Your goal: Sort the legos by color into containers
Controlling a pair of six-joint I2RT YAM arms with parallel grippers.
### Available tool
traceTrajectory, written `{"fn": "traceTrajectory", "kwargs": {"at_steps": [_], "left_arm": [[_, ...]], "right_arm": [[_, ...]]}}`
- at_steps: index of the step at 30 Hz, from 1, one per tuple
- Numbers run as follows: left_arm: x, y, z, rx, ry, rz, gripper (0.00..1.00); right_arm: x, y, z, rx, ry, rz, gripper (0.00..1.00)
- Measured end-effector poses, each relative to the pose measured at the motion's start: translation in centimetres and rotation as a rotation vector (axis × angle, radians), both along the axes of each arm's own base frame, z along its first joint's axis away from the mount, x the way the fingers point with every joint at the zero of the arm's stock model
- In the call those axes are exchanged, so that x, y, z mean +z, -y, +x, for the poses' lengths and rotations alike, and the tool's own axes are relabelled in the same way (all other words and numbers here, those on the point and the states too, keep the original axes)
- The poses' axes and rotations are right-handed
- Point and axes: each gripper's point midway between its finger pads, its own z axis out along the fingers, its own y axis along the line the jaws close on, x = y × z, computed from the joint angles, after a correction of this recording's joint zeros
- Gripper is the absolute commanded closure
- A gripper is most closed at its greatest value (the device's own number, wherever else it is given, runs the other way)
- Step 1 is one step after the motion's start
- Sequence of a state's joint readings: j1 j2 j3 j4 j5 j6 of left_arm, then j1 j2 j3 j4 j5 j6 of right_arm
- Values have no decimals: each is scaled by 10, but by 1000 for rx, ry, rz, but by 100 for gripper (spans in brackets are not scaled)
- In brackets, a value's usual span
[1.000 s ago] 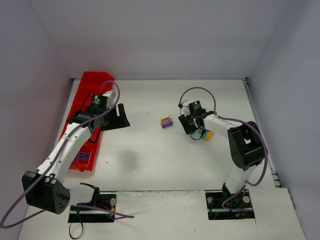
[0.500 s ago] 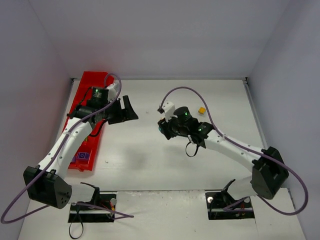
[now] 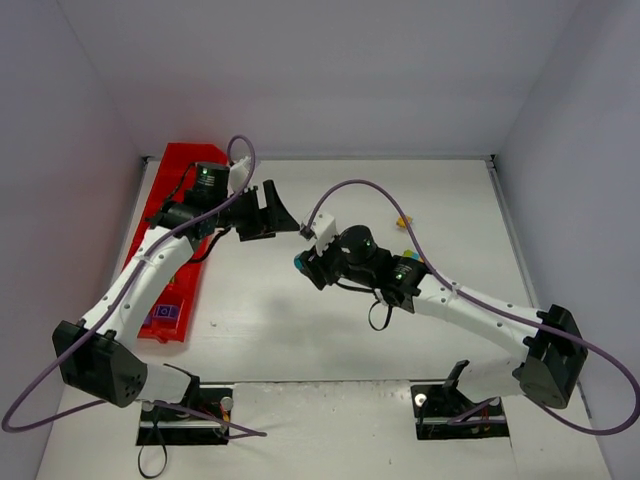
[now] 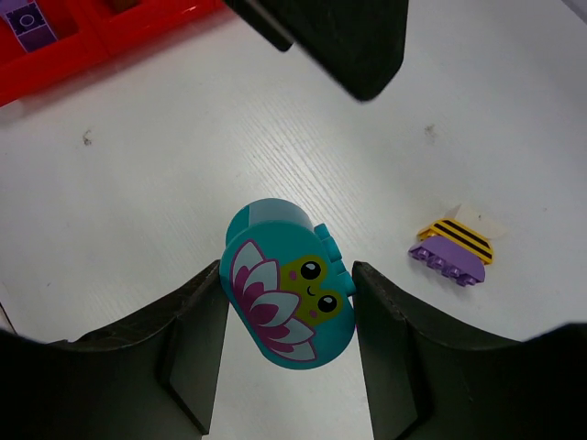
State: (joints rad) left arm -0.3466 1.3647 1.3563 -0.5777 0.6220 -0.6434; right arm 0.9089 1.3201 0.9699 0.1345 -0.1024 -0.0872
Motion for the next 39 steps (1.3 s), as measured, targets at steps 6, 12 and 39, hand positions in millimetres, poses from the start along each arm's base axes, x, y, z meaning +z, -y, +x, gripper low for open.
{"fn": "traceTrajectory", "kwargs": {"at_steps": [6,12,39], "left_arm": [[0,13,-12,-50,-9,-4,28],[-9,26,-24,-102,-32,11,28],[-43,45,-38,-197,-85,52,94]], "right_arm": [[2,0,2,-6,11,0,100],[8,-3,4,-5,31,24,100],[17,-8,7,-26,28,77,31]]}}
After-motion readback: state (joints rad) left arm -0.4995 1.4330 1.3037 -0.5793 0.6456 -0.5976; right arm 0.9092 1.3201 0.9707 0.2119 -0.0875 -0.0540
